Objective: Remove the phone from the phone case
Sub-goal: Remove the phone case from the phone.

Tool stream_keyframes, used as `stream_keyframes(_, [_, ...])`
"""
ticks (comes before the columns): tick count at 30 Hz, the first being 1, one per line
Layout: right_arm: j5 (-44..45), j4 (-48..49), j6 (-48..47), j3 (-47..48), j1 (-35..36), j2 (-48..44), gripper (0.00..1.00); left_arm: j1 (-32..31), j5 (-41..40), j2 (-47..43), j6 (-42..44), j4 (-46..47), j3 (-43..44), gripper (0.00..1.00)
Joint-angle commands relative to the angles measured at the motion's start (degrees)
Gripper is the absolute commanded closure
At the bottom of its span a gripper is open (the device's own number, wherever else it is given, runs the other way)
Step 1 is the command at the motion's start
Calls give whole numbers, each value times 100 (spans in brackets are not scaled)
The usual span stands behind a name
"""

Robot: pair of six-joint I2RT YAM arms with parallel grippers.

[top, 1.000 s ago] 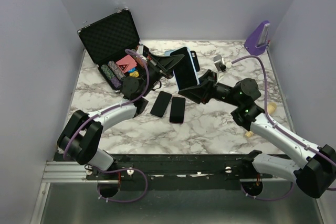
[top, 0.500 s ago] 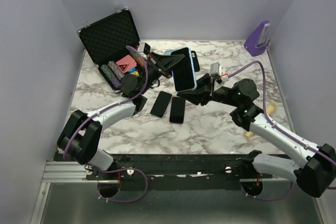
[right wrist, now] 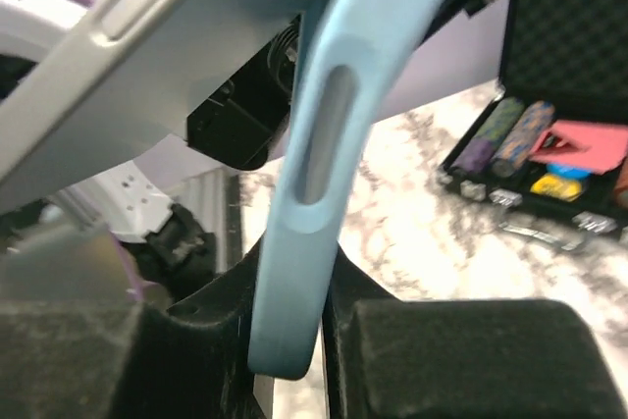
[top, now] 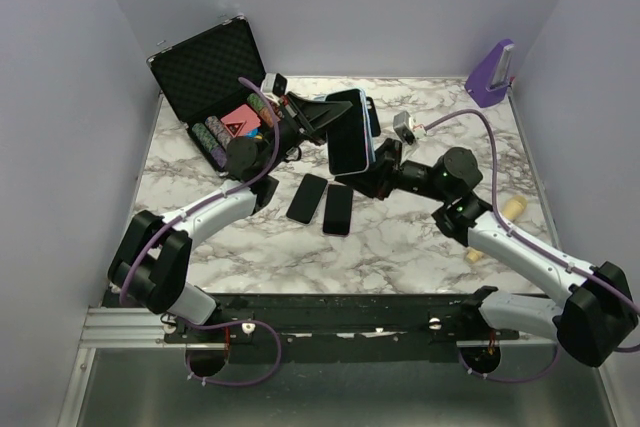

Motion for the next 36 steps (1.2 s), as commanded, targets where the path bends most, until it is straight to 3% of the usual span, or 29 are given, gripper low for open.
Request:
stream_keyframes(1, [1135,-1331,1240,1,-301,221,76,-352,1282,-260,-1361,717,380,100])
stream_keyframes(4, [926,-2773,1119,388,-301,151,43,-221,1283,-312,-702,207,310,100])
stream_keyframes(6, [794,-3328,891,363,-301,-51,8,-63,1266,-330,-227,-118,336,100])
stream_keyframes(7, [811,-3522,820,293,-301,-269,1,25,1283,-330,-33,-276,371,100])
stream_keyframes(14, [1083,-4077,1135,98,-301,-1326,1,614,1265,-532,1188,-1375,293,100])
stream_keyframes(20, [1127,-4280,1557,529,-310,-1362,20,632,1266,-979,2270,-2588,310,100])
stream_keyframes(25, [399,-3456,2242,880,-301,-1248,43,632,1064,-1498,3175,-3581,345,100])
stream_keyframes(29, [-75,-3068,2524,1091,-301,-1037,40,632,932,-1779,3650,-4171,477,100])
stream_keyframes(33, [-446,-2576,2805,1066,-310,-729,41,632,931,-1859,3643,-4146,442,100])
stream_keyframes(36, [-691,-1822,3235,908,-310,-580,56,632,975,-1833,3494,-3944,363,100])
